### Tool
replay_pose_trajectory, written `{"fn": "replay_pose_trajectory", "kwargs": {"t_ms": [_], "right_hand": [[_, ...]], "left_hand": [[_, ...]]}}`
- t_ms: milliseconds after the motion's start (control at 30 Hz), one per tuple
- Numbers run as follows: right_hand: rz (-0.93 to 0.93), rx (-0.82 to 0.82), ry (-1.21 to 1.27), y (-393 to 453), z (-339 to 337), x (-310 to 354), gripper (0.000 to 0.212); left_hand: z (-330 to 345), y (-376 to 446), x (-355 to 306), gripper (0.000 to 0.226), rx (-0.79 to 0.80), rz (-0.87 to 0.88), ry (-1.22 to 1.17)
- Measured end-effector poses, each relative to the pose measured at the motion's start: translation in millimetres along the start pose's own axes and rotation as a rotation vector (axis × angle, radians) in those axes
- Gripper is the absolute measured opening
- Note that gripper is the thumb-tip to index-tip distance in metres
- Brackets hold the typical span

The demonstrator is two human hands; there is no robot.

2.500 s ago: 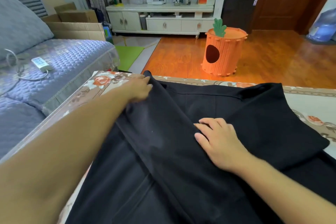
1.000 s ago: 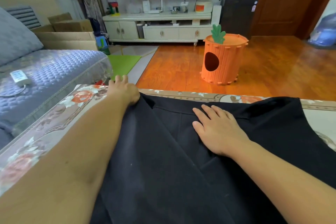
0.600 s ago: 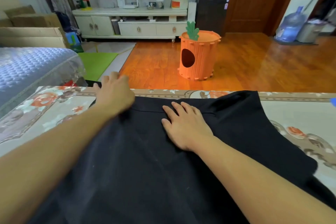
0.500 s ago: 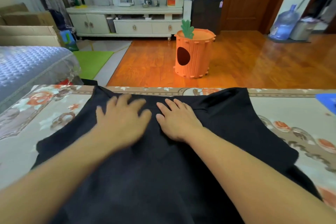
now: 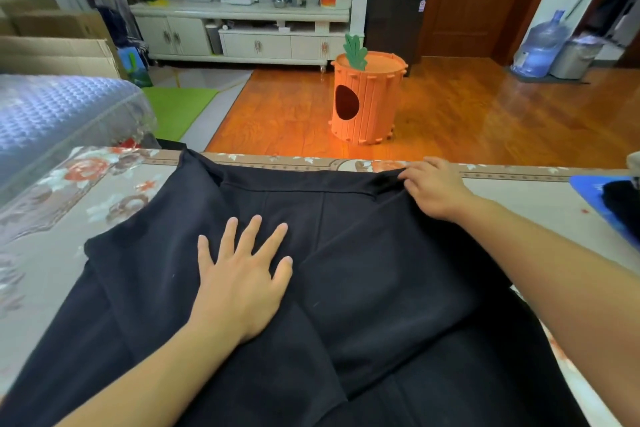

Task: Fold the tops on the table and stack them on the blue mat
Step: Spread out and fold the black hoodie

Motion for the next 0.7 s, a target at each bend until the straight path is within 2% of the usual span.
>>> {"fn": "replay_pose_trajectory", "kwargs": {"t_ms": [67,167,300,400,467,567,633,700], "right_hand": [[0.064,0.038,0.001,5,18,1,0.034],[0.152,0.012,-0.03,4,16,10,0.036],[0.09,-0.075,-0.187,-14,-4,37,0.044],[0.035,-0.153,0.002,-61,-20,66,0.049],[-0.02,-0.077,0.174,-106,-22,81,0.054],[-0.157,0.073,0.076,-186,-1,93,0.062],[-0.123,0.166,-0.041,-217,23,80,0.066],[-0.042,0.213,-0.033,-227,36,65,0.069]], "left_hand": [[0,0,0,0.073,-0.005,-0.007,0.006],[0,-1,2,0.071,-0.007,-0.012,0.002],[-2,-1,1,0.062,-0.014,-0.021,-0.01],[-3,-3,0,0.059,-0.022,-0.019,-0.016],[-3,-6,0,0.059,-0.011,-0.02,-0.021],[-15,-19,-6,0.061,-0.001,-0.088,0.023],[-29,-44,-13,0.066,-0.06,-0.184,-0.033],[-34,-91,-28,0.071,-0.137,-0.196,-0.103]]}}
Point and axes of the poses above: each hand's wrist, its own y-axis towards the middle knuckle, its own z-axis out of the palm, x = y × z, the point moved 8 cm from there along y, towards the middle knuckle
